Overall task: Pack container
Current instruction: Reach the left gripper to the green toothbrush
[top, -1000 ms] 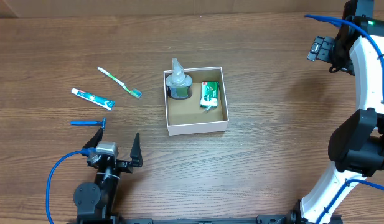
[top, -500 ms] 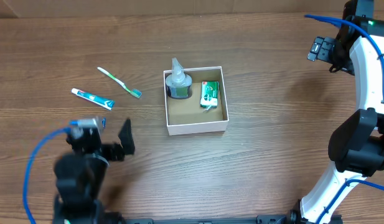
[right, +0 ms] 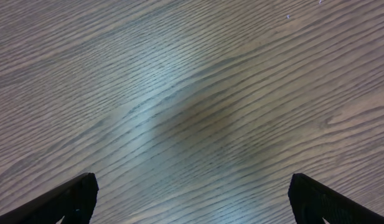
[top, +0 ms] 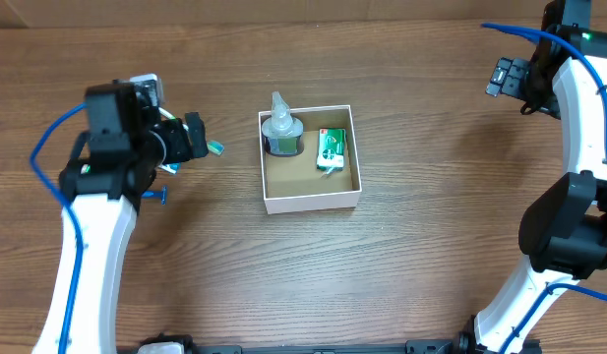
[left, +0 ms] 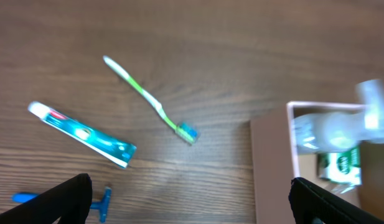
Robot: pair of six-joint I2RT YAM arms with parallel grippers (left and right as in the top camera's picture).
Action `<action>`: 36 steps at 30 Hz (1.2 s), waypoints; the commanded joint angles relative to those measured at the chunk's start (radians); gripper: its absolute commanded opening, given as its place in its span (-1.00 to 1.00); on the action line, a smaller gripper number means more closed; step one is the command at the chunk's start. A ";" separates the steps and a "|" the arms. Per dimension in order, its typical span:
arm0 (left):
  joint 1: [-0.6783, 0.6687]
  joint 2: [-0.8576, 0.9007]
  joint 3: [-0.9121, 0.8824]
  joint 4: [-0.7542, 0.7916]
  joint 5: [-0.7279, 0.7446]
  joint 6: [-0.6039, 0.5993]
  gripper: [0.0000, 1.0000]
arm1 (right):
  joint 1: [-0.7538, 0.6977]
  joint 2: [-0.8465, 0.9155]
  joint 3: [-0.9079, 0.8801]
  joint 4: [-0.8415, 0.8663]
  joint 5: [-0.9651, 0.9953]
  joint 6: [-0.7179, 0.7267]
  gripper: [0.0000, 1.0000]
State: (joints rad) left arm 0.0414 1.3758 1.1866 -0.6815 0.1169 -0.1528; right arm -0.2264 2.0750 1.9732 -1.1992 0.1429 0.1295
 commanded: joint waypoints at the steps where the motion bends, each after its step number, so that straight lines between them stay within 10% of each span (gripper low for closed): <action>1: 0.004 0.118 0.018 0.059 0.039 -0.027 1.00 | 0.005 0.002 -0.003 0.002 0.013 -0.002 1.00; 9: 0.014 0.270 0.127 0.130 -0.129 -0.293 0.83 | 0.005 0.002 -0.003 0.002 0.013 -0.002 1.00; 21: 0.012 0.696 0.811 -0.492 -0.220 -0.433 1.00 | 0.005 0.002 -0.003 0.002 0.013 -0.002 1.00; 36: 0.009 0.919 0.824 -0.544 -0.080 -0.491 0.81 | 0.005 0.002 -0.003 0.002 0.013 -0.002 1.00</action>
State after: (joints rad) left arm 0.0486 2.2517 1.9907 -1.2362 -0.0097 -0.6144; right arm -0.2260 2.0750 1.9724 -1.1992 0.1425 0.1295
